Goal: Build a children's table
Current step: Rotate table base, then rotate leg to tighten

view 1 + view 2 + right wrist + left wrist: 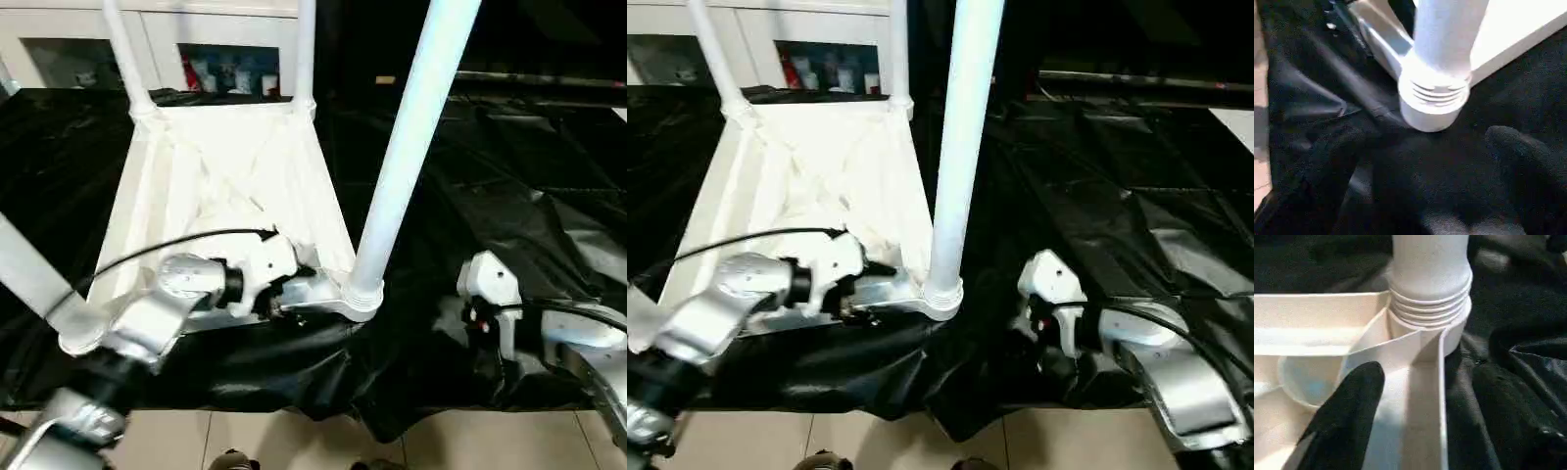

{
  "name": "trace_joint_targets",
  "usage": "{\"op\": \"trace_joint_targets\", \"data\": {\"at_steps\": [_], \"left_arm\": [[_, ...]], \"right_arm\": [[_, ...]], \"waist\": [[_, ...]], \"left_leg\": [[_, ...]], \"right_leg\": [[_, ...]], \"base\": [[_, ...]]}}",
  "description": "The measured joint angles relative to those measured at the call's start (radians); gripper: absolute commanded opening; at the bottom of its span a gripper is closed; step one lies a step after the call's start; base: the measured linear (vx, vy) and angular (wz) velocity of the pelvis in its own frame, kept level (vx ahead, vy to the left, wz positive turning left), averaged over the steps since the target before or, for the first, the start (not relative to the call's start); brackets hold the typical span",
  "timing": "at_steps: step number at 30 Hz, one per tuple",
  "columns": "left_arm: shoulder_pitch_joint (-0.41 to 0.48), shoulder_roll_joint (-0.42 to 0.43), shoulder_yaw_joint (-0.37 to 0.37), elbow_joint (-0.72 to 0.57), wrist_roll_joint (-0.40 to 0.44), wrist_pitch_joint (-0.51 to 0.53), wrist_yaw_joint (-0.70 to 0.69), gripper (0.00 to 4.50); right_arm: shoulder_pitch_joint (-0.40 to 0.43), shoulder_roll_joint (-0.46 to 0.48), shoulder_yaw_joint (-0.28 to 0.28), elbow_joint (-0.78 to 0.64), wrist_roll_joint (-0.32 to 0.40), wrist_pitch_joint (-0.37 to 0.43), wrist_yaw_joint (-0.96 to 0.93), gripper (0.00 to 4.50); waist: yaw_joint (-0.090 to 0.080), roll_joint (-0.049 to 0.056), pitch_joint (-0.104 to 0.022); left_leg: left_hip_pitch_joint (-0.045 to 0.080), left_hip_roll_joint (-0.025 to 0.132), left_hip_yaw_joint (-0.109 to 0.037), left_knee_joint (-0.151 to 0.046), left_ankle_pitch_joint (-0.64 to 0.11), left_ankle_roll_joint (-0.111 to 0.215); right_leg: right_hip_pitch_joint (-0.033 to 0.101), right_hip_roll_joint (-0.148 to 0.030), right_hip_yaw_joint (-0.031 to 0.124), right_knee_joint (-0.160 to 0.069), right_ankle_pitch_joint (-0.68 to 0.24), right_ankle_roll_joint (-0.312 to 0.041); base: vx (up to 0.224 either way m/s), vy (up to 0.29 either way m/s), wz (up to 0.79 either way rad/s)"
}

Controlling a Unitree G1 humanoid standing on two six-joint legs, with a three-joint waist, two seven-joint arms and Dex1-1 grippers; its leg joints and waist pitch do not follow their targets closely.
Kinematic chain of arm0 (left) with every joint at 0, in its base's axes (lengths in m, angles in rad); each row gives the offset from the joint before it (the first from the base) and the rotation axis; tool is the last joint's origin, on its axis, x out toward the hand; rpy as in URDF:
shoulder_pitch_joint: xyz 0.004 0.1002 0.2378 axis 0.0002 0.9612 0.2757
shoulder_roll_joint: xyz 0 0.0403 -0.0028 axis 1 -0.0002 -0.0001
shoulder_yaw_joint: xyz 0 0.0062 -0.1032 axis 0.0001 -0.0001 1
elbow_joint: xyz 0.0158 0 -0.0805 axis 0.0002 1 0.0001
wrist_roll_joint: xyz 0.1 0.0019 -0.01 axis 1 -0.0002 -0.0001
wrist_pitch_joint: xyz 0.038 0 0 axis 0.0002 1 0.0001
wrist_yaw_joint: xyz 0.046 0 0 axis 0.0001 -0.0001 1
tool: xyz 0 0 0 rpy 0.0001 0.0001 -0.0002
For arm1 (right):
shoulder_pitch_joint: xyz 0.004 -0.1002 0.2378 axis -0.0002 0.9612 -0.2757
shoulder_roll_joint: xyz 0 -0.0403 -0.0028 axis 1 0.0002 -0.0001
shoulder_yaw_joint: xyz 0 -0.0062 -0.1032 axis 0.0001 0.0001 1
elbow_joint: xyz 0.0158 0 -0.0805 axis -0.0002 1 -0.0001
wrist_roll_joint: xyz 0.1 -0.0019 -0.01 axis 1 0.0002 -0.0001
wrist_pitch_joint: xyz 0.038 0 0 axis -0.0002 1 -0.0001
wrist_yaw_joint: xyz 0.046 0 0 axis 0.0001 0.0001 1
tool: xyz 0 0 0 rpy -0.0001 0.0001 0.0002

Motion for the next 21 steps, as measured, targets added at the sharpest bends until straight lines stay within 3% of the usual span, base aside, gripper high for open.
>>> {"op": "trace_joint_targets", "data": {"at_steps": [4, 12, 21], "left_arm": [[-0.034, 0.008, -0.005, 0.049, 0.013, -0.014, -0.029, 2.82], [-0.065, -0.005, -0.003, 0.116, 0.020, -0.025, -0.058, 2.15], [-0.066, -0.011, -0.003, 0.150, 0.024, -0.032, -0.081, 1.61]], "right_arm": [[0.000, -0.005, 0.013, -0.020, 0.002, 0.016, 0.010, 4.50], [0.004, -0.024, 0.012, -0.046, 0.012, 0.041, 0.012, 4.50], [0.029, -0.025, 0.012, -0.063, 0.019, 0.060, 0.010, 4.50]], "waist": [[0.005, 0.001, 0.000], [0.021, 0.012, -0.006], [0.017, 0.015, -0.009]], "left_leg": [[0.000, 0.000, 0.000, 0.001, 0.000, 0.000], [0.000, 0.000, -0.002, 0.004, -0.001, -0.002], [0.001, 0.000, -0.002, 0.004, -0.001, -0.002]], "right_leg": [[0.000, 0.000, 0.000, 0.000, 0.000, 0.000], [0.001, 0.000, -0.001, 0.001, 0.001, 0.000], [0.003, 0.000, -0.001, 0.001, 0.002, 0.000]], "base": [[0.000, 0.000, 0.00], [0.000, 0.000, 0.00], [0.000, 0.000, 0.00]]}}
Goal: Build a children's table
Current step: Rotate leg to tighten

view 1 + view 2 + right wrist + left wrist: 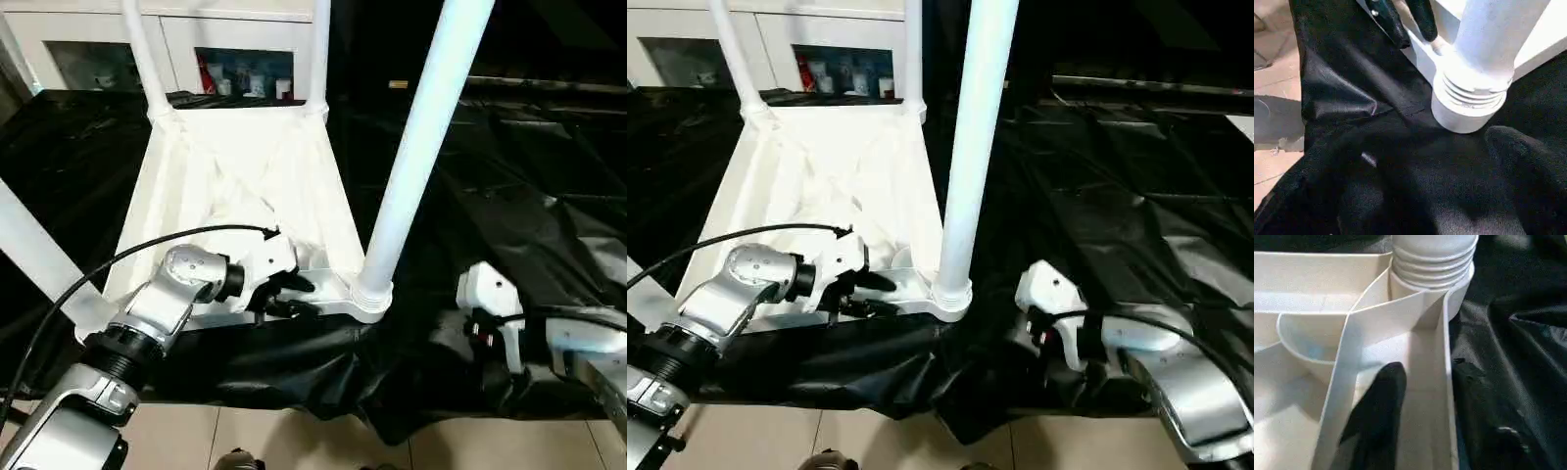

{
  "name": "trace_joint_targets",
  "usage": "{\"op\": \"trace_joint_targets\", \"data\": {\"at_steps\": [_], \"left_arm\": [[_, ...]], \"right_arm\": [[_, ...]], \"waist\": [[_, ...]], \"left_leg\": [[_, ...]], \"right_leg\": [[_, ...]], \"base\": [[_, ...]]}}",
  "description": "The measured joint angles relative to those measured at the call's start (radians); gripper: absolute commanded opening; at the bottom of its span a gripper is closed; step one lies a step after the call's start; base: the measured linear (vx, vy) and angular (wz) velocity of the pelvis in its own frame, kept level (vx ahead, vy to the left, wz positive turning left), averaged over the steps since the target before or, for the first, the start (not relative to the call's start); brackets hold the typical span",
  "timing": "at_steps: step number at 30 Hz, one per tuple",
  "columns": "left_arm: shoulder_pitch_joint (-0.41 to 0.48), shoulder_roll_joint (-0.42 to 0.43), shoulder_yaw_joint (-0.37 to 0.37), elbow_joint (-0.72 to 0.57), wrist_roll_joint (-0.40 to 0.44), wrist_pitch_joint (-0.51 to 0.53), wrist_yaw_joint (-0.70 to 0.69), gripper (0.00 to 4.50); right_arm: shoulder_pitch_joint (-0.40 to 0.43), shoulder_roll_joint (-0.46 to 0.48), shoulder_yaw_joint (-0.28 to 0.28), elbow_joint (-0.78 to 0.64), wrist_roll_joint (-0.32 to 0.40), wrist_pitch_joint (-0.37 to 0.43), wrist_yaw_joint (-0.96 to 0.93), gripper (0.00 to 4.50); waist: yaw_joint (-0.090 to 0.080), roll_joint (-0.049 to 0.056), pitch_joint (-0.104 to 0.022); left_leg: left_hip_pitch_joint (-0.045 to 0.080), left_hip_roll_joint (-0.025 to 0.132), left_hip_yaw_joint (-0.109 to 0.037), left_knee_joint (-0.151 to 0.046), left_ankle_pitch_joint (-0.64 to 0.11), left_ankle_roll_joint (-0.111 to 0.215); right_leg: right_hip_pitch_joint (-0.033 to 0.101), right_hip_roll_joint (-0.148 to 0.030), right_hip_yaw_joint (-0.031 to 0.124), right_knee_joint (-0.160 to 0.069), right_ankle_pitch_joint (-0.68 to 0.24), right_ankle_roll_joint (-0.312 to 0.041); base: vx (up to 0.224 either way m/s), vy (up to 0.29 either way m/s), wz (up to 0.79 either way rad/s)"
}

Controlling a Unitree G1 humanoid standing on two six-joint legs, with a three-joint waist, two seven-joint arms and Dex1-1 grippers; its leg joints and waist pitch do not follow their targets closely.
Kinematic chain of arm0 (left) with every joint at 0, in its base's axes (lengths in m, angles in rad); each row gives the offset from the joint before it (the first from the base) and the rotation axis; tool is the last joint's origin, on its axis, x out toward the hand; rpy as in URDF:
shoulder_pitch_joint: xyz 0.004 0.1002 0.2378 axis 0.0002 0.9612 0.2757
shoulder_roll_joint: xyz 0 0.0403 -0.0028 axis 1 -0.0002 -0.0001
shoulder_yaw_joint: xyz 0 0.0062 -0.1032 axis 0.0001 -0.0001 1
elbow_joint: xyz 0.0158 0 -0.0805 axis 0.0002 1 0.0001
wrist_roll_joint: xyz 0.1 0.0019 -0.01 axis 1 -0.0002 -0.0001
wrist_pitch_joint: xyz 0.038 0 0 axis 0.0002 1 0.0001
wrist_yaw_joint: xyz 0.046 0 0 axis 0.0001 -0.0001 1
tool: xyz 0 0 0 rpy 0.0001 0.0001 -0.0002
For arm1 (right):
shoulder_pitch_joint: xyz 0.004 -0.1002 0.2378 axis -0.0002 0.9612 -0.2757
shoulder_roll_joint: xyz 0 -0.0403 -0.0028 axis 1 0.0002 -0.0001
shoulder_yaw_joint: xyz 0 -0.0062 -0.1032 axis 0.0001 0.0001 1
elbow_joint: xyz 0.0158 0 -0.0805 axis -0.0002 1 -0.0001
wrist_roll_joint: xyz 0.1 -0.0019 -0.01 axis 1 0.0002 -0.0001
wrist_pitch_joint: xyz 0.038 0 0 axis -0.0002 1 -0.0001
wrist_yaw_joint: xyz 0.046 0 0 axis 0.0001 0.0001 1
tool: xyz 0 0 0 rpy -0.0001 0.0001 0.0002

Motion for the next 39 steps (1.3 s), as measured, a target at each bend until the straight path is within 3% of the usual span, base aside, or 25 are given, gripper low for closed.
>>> {"op": "trace_joint_targets", "data": {"at_steps": [8, 11, 13, 16, 18, 22, 26, 29, 34, 39], "left_arm": [[0.000, -0.009, 0.000, 0.001, 0.017, -0.001, -0.012, 0.87], [0.000, -0.009, -0.003, 0.001, 0.018, 0.000, -0.017, 0.80], [0.000, -0.009, -0.004, 0.001, 0.022, 0.000, -0.017, 0.44], [0.000, -0.010, -0.007, 0.001, 0.030, -0.001, -0.023, 0.38], [0.000, -0.010, -0.007, 0.001, 0.035, -0.002, -0.022, 0.02], [0.004, -0.012, -0.006, 0.001, 0.042, 0.002, 0.001, 0.00], [0.011, -0.046, -0.001, 0.000, 0.066, 0.032, 0.096, 0.00], [0.030, -0.077, 0.033, -0.019, 0.075, 0.091, 0.172, 0.00], [0.035, -0.096, 0.050, -0.052, 0.075, 0.179, 0.231, 0.00], [0.029, -0.125, 0.067, -0.092, 0.076, 0.287, 0.286, 0.00]], "right_arm": [[0.000, -0.002, 0.000, 0.000, 0.000, 0.002, -0.002, 4.50], [0.000, -0.001, 0.000, 0.000, 0.000, 0.002, -0.004, 4.50], [0.000, 0.001, 0.000, 0.000, 0.000, 0.002, -0.006, 4.50], [0.000, 0.005, 0.000, 0.000, 0.000, 0.002, -0.011, 4.50], [0.000, 0.007, 0.000, 0.000, 0.000, 0.002, -0.020, 4.50], [-0.002, 0.042, -0.001, 0.010, -0.004, -0.004, -0.057, 4.50], [-0.039, 0.158, -0.004, 0.100, -0.034, -0.019, -0.189, 4.50], [-0.080, 0.252, -0.024, 0.173, -0.049, -0.026, -0.296, 4.50], [-0.109, 0.271, -0.021, 0.227, -0.060, -0.052, -0.319, 4.50], [-0.206, 0.310, -0.014, 0.322, -0.066, -0.095, -0.316, 4.50]], "waist": [[0.001, 0.002, -0.001], [0.002, 0.002, -0.002], [0.002, 0.003, -0.002], [0.002, 0.003, -0.002], [0.001, 0.004, -0.003], [0.001, 0.004, -0.003], [-0.003, 0.005, -0.004], [-0.020, 0.005, -0.004], [-0.036, 0.004, -0.004], [-0.052, -0.001, -0.003]], "left_leg": [[0.000, 0.000, 0.000, 0.000, 0.000, 0.000], [-0.001, 0.000, 0.000, 0.000, 0.000, 0.000], [0.000, 0.000, 0.000, 0.000, 0.000, 0.000], [0.001, 0.000, 0.000, 0.000, 0.000, 0.000], [0.002, 0.000, 0.000, 0.000, 0.000, 0.000], [0.003, 0.000, 0.000, 0.000, 0.000, 0.000], [0.012, -0.001, 0.000, 0.000, 0.001, -0.001], [0.013, -0.001, 0.000, -0.001, 0.001, -0.002], [0.014, -0.002, -0.001, -0.003, 0.002, -0.003], [0.013, -0.002, -0.001, -0.004, 0.002, -0.003]], "right_leg": [[0.000, 0.000, 0.000, 0.000, 0.000, 0.000], [0.001, 0.000, 0.000, 0.000, 0.000, 0.000], [0.002, 0.000, 0.000, 0.000, 0.000, 0.000], [0.003, 0.000, 0.000, 0.000, 0.000, 0.000], [0.005, 0.000, 0.000, 0.000, 0.001, 0.000], [0.005, 0.000, 0.000, 0.000, 0.003, 0.000], [0.008, 0.000, 0.000, -0.001, 0.004, 0.004], [0.010, 0.000, 0.001, -0.001, 0.004, 0.005], [0.009, 0.000, 0.000, -0.003, 0.004, 0.006], [0.008, 0.000, 0.000, -0.003, 0.004, 0.005]], "base": [[0.000, 0.000, 0.00], [0.000, 0.000, 0.00], [0.000, 0.000, 0.00], [0.000, 0.000, 0.00], [0.000, 0.000, 0.00], [0.000, 0.000, 0.00], [0.000, 0.000, 0.00], [0.000, 0.000, 0.00], [0.000, 0.000, 0.00], [0.000, 0.000, 0.00]]}}
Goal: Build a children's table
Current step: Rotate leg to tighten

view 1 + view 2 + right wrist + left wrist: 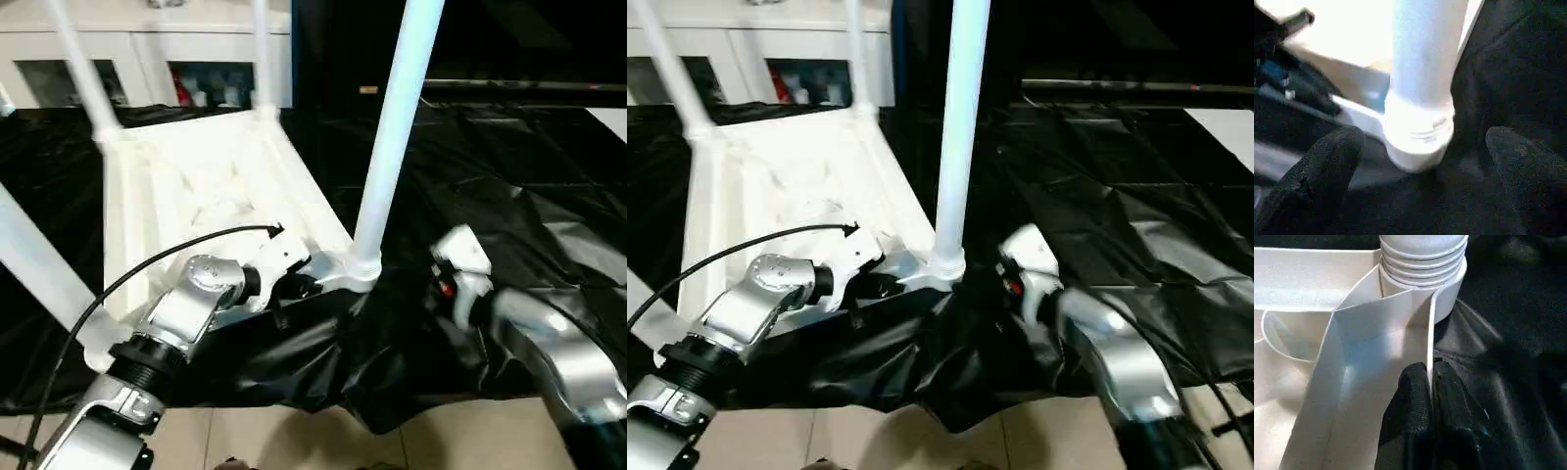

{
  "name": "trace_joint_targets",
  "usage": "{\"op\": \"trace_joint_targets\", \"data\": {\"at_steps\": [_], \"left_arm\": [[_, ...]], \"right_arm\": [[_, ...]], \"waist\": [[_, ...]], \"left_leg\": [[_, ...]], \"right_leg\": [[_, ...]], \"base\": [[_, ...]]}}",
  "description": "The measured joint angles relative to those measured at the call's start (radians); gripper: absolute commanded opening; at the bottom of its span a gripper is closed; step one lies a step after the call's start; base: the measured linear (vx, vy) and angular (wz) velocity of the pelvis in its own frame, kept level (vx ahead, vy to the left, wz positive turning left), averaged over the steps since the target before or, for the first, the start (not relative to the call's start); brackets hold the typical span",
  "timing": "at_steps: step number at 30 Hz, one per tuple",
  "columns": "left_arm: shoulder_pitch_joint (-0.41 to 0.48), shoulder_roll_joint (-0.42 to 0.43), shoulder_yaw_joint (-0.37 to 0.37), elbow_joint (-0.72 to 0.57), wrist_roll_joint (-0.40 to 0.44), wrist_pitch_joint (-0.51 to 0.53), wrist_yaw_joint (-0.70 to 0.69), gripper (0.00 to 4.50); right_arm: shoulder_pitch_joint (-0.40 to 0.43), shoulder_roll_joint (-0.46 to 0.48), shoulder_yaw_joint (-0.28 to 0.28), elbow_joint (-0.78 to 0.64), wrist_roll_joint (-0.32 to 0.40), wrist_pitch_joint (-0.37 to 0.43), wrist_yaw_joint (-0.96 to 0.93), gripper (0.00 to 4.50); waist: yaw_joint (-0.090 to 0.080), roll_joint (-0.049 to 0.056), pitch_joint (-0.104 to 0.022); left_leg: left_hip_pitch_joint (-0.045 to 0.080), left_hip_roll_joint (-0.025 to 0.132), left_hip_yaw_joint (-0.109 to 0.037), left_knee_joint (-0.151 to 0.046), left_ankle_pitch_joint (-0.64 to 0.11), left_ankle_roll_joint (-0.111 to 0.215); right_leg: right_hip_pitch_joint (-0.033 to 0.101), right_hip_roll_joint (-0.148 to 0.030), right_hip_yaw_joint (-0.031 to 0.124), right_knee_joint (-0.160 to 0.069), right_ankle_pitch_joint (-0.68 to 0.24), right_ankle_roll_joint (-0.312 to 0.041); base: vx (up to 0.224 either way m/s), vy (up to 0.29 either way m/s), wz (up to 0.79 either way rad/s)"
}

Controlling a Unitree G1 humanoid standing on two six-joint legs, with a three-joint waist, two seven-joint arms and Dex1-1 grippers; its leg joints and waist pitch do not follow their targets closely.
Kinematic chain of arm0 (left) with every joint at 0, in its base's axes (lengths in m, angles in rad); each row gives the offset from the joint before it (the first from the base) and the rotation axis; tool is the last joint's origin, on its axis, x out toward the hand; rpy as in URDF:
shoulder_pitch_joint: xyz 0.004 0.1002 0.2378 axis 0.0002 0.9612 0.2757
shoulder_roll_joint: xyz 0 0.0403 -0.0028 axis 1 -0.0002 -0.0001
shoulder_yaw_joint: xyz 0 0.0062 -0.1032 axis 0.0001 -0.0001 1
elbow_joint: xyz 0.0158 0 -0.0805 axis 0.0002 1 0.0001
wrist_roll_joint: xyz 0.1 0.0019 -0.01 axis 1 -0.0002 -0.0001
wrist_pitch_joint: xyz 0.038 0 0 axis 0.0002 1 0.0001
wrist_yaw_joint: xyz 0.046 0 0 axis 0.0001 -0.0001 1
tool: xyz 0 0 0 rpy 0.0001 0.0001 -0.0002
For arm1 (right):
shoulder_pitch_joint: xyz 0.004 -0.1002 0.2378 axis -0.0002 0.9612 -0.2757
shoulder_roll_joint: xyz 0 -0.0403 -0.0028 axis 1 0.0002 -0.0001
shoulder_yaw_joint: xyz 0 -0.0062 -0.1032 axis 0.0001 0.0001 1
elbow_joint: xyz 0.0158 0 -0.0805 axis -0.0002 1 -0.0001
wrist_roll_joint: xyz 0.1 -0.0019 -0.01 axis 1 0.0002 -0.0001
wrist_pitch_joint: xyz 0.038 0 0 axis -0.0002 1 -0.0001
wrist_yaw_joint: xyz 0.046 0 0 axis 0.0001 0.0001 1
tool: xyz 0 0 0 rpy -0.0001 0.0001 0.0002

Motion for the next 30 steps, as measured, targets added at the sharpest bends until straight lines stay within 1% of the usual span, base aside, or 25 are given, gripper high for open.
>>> {"op": "trace_joint_targets", "data": {"at_steps": [4, 8, 11, 14, 19, 22, 23, 26, 30], "left_arm": [[-0.007, -0.010, 0.001, -0.041, 0.002, 0.084, 0.048, 0.00], [-0.010, -0.007, 0.001, -0.092, 0.022, 0.150, 0.078, 0.00], [-0.008, -0.003, 0.001, -0.114, 0.033, 0.171, 0.091, 0.00], [-0.002, 0.013, -0.009, -0.129, 0.039, 0.176, 0.098, 0.00], [0.005, 0.053, -0.031, -0.134, 0.047, 0.135, 0.093, 0.00], [0.039, 0.127, -0.023, -0.149, 0.045, 0.058, 0.041, 0.00], [0.048, 0.151, -0.013, -0.149, 0.042, 0.038, 0.023, 0.00], [0.053, 0.181, -0.002, -0.137, 0.042, -0.003, 0.013, 0.00], [0.055, 0.191, 0.003, -0.114, 0.038, -0.067, -0.004, 0.00]], "right_arm": [[-0.066, 0.004, 0.002, 0.064, -0.003, -0.029, -0.001, 4.50], [-0.082, 0.010, 0.002, 0.130, -0.025, -0.050, -0.001, 4.50], [-0.104, 0.016, 0.008, 0.161, -0.033, -0.058, 0.000, 4.50], [-0.122, 0.025, 0.019, 0.171, -0.035, -0.078, 0.004, 4.50], [-0.123, 0.027, 0.025, 0.196, -0.038, -0.084, 0.009, 4.50], [-0.123, 0.026, 0.026, 0.202, -0.042, -0.102, 0.014, 4.50], [-0.123, 0.022, 0.026, 0.203, -0.044, -0.103, 0.016, 4.50], [-0.126, 0.019, 0.028, 0.212, -0.050, -0.115, 0.021, 4.50], [-0.138, 0.021, 0.033, 0.229, -0.059, -0.122, 0.029, 4.50]], "waist": [[-0.006, -0.006, -0.001], [-0.010, -0.009, -0.001], [-0.015, -0.009, -0.001], [-0.019, -0.011, 0.000], [-0.029, -0.013, 0.000], [-0.034, -0.015, 0.001], [-0.033, -0.016, 0.001], [-0.029, -0.018, 0.001], [-0.030, -0.022, 0.002]], "left_leg": [[-0.001, 0.000, 0.000, 0.000, 0.000, 0.000], [-0.007, 0.001, 0.000, -0.004, 0.000, 0.001], [-0.012, 0.001, 0.001, -0.004, 0.001, 0.003], [-0.012, 0.001, 0.000, -0.004, 0.001, 0.002], [-0.012, 0.001, 0.000, -0.004, 0.000, 0.000], [-0.009, 0.001, -0.001, -0.006, 0.000, 0.000], [-0.008, 0.001, -0.002, -0.006, 0.000, 0.000], [-0.007, 0.001, -0.001, -0.007, 0.000, 0.000], [-0.007, 0.001, 0.000, -0.007, 0.000, 0.000]], "right_leg": [[-0.001, 0.001, 0.000, -0.001, 0.003, -0.005], [-0.006, 0.002, -0.001, -0.006, 0.003, -0.005], [-0.011, 0.002, 0.000, -0.005, 0.003, -0.006], [-0.012, 0.002, -0.001, -0.005, 0.004, -0.006], [-0.012, 0.002, -0.001, -0.005, 0.005, -0.007], [-0.013, 0.003, -0.002, -0.005, 0.005, -0.007], [-0.013, 0.003, -0.003, -0.005, 0.004, -0.005], [-0.013, 0.003, -0.002, -0.005, 0.003, -0.004], [-0.013, 0.003, -0.001, -0.006, 0.005, -0.008]], "base": [[0.000, 0.000, 0.00], [0.015, 0.001, -0.01], [0.000, 0.000, 0.00], [0.000, 0.000, 0.00], [0.000, 0.000, 0.00], [0.000, 0.000, 0.00], [0.000, 0.000, 0.00], [0.000, 0.000, 0.00], [0.000, 0.000, 0.00]]}}
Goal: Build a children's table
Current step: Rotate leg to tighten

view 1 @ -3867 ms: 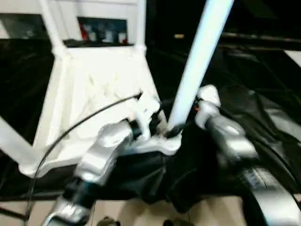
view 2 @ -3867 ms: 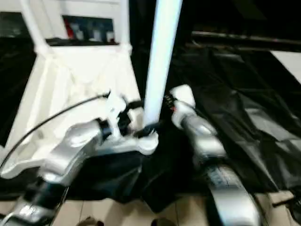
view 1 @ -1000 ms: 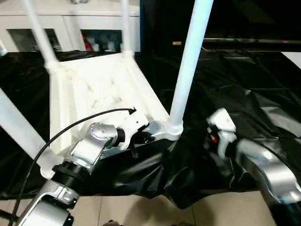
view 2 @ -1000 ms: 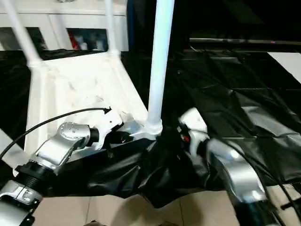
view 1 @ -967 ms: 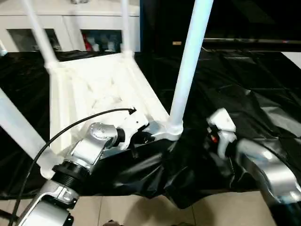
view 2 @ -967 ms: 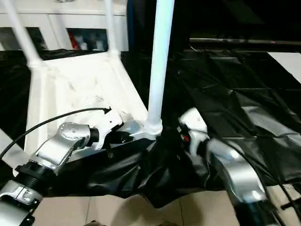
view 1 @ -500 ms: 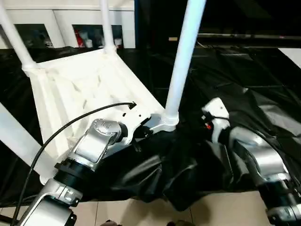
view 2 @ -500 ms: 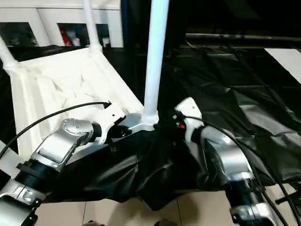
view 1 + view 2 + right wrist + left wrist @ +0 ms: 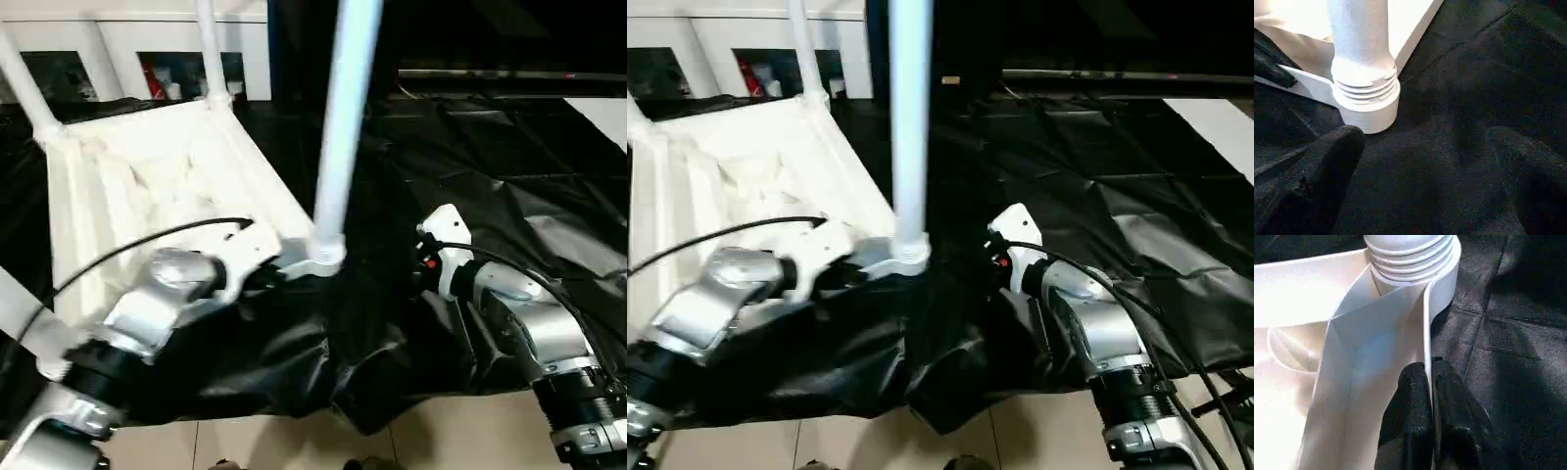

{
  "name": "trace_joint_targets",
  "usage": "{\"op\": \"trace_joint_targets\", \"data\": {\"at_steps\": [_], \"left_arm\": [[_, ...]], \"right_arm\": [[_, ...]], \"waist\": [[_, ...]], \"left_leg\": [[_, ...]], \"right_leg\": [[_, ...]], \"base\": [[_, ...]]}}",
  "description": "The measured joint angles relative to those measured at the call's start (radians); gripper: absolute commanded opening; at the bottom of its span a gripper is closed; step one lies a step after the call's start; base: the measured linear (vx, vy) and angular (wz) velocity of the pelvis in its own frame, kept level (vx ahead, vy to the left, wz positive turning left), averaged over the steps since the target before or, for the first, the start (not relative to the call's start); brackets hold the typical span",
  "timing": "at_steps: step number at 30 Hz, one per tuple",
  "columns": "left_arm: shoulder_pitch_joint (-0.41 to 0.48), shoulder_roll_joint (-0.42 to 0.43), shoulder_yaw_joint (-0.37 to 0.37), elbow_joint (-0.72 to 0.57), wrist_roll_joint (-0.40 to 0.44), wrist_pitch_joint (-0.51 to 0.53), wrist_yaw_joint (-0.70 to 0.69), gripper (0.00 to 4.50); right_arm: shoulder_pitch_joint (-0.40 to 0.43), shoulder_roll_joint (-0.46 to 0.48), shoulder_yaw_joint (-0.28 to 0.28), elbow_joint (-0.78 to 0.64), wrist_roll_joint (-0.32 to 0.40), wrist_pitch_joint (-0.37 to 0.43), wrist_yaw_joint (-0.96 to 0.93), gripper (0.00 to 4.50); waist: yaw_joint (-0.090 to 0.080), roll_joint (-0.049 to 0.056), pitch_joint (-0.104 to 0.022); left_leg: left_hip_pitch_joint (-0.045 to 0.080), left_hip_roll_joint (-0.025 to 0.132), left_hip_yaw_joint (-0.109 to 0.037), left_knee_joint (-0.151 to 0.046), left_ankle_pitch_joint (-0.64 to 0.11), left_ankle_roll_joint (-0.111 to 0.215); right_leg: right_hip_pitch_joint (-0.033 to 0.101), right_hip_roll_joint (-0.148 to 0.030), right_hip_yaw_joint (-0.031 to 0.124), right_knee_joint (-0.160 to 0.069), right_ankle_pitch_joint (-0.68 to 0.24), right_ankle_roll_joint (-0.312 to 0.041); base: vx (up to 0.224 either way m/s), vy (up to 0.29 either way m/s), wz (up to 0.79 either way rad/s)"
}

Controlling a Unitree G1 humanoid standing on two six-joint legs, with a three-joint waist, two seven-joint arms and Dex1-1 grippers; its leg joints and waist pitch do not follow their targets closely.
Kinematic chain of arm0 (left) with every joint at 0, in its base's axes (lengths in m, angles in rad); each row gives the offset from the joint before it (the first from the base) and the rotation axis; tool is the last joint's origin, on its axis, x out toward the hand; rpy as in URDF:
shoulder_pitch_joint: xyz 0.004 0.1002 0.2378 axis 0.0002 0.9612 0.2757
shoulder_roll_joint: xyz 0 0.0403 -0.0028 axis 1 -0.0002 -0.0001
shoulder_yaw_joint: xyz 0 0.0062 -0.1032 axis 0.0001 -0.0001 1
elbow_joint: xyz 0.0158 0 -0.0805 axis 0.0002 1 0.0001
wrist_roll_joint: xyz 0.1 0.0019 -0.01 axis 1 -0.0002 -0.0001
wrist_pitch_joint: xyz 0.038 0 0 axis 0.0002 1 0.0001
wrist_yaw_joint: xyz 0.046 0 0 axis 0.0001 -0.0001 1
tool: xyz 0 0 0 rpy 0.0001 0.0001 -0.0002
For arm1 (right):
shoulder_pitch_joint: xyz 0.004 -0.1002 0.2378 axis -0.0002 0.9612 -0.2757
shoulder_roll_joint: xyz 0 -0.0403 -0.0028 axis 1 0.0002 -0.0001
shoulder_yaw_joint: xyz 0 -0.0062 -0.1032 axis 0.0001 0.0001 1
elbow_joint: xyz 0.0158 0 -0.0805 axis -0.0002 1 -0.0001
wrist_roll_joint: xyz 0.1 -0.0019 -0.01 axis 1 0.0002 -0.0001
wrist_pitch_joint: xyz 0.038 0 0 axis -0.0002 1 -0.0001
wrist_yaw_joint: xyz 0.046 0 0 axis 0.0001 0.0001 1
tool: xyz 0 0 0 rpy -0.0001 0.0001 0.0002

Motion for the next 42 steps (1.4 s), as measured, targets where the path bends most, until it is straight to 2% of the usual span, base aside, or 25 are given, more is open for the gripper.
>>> {"op": "trace_joint_targets", "data": {"at_steps": [4, 7, 9, 13, 16, 19, 21, 23, 32, 33, 42], "left_arm": [[0.024, 0.012, 0.034, -0.009, -0.050, -0.008, -0.058, 0.00], [0.055, 0.020, 0.043, -0.051, -0.084, -0.005, -0.116, 0.00], [0.067, 0.015, 0.031, -0.075, -0.098, -0.012, -0.145, 0.00], [0.066, 0.010, 0.030, -0.069, -0.099, -0.023, -0.152, 0.00], [0.052, -0.001, 0.021, -0.056, -0.094, -0.027, -0.152, 0.00], [0.034, -0.023, 0.002, -0.047, -0.077, -0.035, -0.153, 0.00], [0.019, -0.028, -0.009, -0.029, -0.072, -0.043, -0.156, 0.00], [0.010, -0.035, -0.011, -0.015, -0.065, -0.051, -0.161, 0.00], [0.005, -0.043, -0.011, -0.006, -0.064, -0.056, -0.169, 0.00], [0.004, -0.043, -0.012, -0.003, -0.063, -0.058, -0.171, 0.00], [-0.003, -0.046, -0.014, 0.011, -0.058, -0.068, -0.177, 0.00]], "right_arm": [[-0.010, 0.011, 0.000, 0.002, 0.000, -0.017, 0.017, 4.50], [-0.010, 0.016, 0.004, 0.002, 0.007, -0.023, 0.049, 4.50], [-0.010, 0.017, 0.014, 0.002, 0.009, -0.023, 0.070, 4.50], [-0.011, 0.009, 0.024, 0.007, 0.011, -0.041, 0.097, 4.50], [-0.011, 0.003, 0.056, 0.008, -0.003, -0.067, 0.139, 4.50], [-0.011, 0.017, 0.087, 0.008, -0.003, -0.070, 0.175, 4.50], [-0.011, 0.015, 0.090, 0.008, -0.005, -0.079, 0.186, 4.50], [-0.011, 0.009, 0.090, 0.008, -0.006, -0.080, 0.192, 4.50], [-0.025, 0.021, 0.084, 0.052, -0.012, -0.099, 0.167, 4.50], [-0.028, 0.025, 0.083, 0.056, -0.012, -0.099, 0.167, 4.31], [-0.049, 0.040, 0.075, 0.088, -0.007, -0.105, 0.167, 3.68]], "waist": [[0.001, -0.001, 0.000], [0.011, -0.001, 0.000], [0.023, -0.001, 0.000], [0.029, -0.002, 0.001], [0.031, -0.003, 0.001], [0.041, -0.004, 0.002], [0.054, -0.004, 0.002], [0.059, -0.004, 0.002], [0.060, -0.004, 0.002], [0.060, -0.004, 0.002], [0.062, -0.003, 0.002]], "left_leg": [[-0.001, 0.000, 0.000, -0.003, 0.000, 0.000], [-0.001, 0.000, 0.000, -0.006, 0.000, 0.001], [-0.006, 0.000, 0.001, -0.005, 0.001, 0.007], [-0.007, 0.000, 0.002, -0.004, 0.001, 0.008], [-0.007, 0.000, 0.002, -0.003, 0.001, 0.007], [-0.007, 0.000, 0.003, -0.003, 0.001, 0.006], [-0.007, 0.000, 0.005, -0.002, 0.002, 0.007], [-0.007, 0.000, 0.005, -0.002, 0.002, 0.007], [-0.008, 0.000, 0.004, 0.000, 0.001, 0.005], [-0.008, 0.000, 0.004, 0.000, 0.001, 0.005], [-0.007, 0.001, 0.004, 0.002, 0.001, 0.005]], "right_leg": [[-0.002, 0.000, 0.000, -0.001, 0.000, 0.000], [-0.004, 0.000, -0.001, -0.006, 0.000, 0.000], [-0.007, 0.000, -0.001, -0.008, 0.000, -0.001], [-0.007, -0.001, -0.001, -0.007, 0.000, -0.001], [-0.007, -0.001, -0.001, -0.006, 0.000, -0.001], [-0.007, -0.002, -0.001, -0.006, 0.000, -0.001], [-0.007, -0.003, -0.001, -0.006, 0.000, -0.001], [-0.006, -0.003, -0.001, -0.006, 0.000, -0.001], [-0.006, -0.003, -0.001, -0.004, 0.000, -0.001], [-0.006, -0.003, -0.001, -0.004, 0.000, -0.001], [-0.005, -0.003, -0.001, -0.003, 0.000, -0.001]], "base": [[0.000, 0.000, 0.00], [0.000, 0.000, 0.00], [0.000, 0.000, 0.00], [0.000, 0.000, 0.00], [0.000, 0.000, 0.00], [0.000, 0.000, 0.00], [0.000, 0.000, 0.00], [0.000, 0.000, 0.00], [0.000, 0.000, 0.00], [0.000, 0.000, 0.00], [0.000, 0.000, 0.00]]}}
